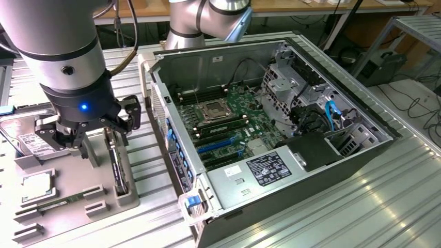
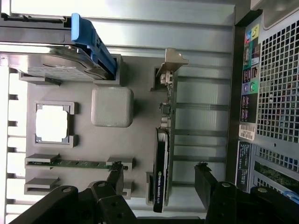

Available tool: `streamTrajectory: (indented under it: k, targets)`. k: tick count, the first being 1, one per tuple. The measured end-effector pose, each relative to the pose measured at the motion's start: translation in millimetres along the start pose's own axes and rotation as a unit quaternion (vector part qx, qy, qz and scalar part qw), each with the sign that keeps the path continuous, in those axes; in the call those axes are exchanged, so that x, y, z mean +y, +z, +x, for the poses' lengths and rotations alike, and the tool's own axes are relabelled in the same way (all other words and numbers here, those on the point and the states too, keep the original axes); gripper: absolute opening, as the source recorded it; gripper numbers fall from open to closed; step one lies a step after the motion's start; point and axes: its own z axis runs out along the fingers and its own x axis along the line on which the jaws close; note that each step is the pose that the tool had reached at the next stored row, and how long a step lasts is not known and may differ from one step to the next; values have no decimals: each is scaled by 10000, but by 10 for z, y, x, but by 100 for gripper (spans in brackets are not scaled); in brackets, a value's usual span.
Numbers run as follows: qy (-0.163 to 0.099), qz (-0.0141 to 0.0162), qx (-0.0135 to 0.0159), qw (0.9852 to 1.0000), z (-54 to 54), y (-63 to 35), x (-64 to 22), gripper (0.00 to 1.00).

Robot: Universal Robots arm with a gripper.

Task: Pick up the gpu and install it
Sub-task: 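Pick up the gpu and move the gpu toward the slot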

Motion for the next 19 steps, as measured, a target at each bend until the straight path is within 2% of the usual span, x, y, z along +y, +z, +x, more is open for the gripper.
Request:
streamTrajectory:
  k: [2, 3, 4, 6, 7, 8, 9, 10, 11, 12, 13, 15, 16, 19]
  targets:
    - [0, 0, 0, 10000, 0, 12, -1, 72]
    - [0, 0, 6, 10000, 1, 107, -5, 72]
    - [0, 0, 7, 10000, 2, 162, -8, 72]
    - [1, 5, 8, 10000, 4, 342, 2, 72]
    - [24, 11, 8, 10000, 9, 505, -5, 72]
    - [220, 24, 1, 9998, -3, 613, -10, 72]
    - [304, 32, -3, 9995, -9, 673, 17, 64]
    - [321, 33, -3, 9995, -8, 751, 16, 62]
    - [323, 85, 4, 9994, -20, 803, 92, 48]
    - [329, 98, 4, 9994, -34, 822, 83, 48]
    - [330, 98, 4, 9994, -32, 821, 45, 33]
    - [329, 97, 3, 9994, -35, 824, 42, 32]
    - [329, 98, 4, 9994, -38, 825, 42, 28]
    - [329, 101, 4, 9994, -41, 826, 42, 28]
